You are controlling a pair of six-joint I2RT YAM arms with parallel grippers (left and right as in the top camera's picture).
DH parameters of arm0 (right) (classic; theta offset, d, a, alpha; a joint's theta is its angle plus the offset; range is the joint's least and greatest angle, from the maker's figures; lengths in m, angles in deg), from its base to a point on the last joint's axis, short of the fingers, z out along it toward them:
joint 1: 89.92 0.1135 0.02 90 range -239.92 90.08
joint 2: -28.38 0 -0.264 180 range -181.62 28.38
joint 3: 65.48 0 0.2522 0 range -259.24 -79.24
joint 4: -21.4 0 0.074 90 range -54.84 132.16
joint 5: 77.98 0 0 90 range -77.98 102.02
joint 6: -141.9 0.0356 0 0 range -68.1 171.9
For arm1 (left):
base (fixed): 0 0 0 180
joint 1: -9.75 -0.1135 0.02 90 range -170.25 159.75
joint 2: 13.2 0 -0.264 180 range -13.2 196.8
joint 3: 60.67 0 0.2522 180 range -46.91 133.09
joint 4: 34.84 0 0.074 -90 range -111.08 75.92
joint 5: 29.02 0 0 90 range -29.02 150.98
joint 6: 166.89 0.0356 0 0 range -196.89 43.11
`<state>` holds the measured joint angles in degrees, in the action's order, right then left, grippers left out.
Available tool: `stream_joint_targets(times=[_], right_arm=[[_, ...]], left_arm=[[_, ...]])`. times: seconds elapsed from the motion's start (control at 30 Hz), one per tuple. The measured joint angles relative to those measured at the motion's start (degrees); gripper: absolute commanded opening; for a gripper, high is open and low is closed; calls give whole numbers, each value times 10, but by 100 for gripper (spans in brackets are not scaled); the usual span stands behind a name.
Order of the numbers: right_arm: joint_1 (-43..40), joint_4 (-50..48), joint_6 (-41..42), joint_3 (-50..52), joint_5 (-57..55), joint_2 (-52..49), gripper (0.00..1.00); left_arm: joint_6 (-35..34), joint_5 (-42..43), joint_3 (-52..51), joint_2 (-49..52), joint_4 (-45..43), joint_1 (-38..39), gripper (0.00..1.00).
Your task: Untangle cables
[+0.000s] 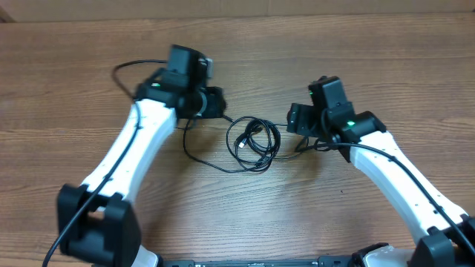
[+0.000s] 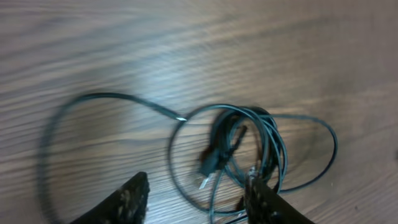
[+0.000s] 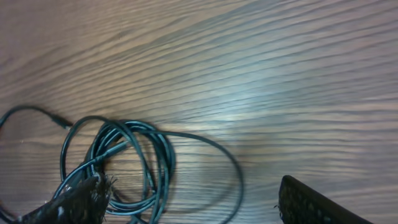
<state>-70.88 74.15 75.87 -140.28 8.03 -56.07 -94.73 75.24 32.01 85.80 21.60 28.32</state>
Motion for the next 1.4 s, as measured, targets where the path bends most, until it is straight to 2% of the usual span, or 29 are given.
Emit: stream_joint_targets(times=[0.17,0.27,0.4,0.5,0.7,0.77,0.87,1.03,1.4], right_arm=[[-39,24,0,-1,4,17,86],[-59,40,0,-1,9,17,87],[-68,48,0,-1,11,17,89],[-68,54,0,-1,12,17,89],[-68,63,0,-1,13,17,91],[-68,67,0,-1,15,17,92],[-68,72,0,-1,17,17,93],[-68,78,0,-1,17,17,93],[-68,82,0,-1,25,17,93]], left_arm=[[-28,2,0,50,-14,59,28],[-62,7,0,73,-14,93,25],[-113,16,0,87,-14,134,28],[-163,6,0,89,-2,160,38],[-279,-60,0,95,14,198,38],[-308,-85,0,97,14,204,42],[-349,-124,0,99,13,207,41],[-389,-163,-8,99,-15,207,41],[-406,-179,-21,118,-31,208,41]])
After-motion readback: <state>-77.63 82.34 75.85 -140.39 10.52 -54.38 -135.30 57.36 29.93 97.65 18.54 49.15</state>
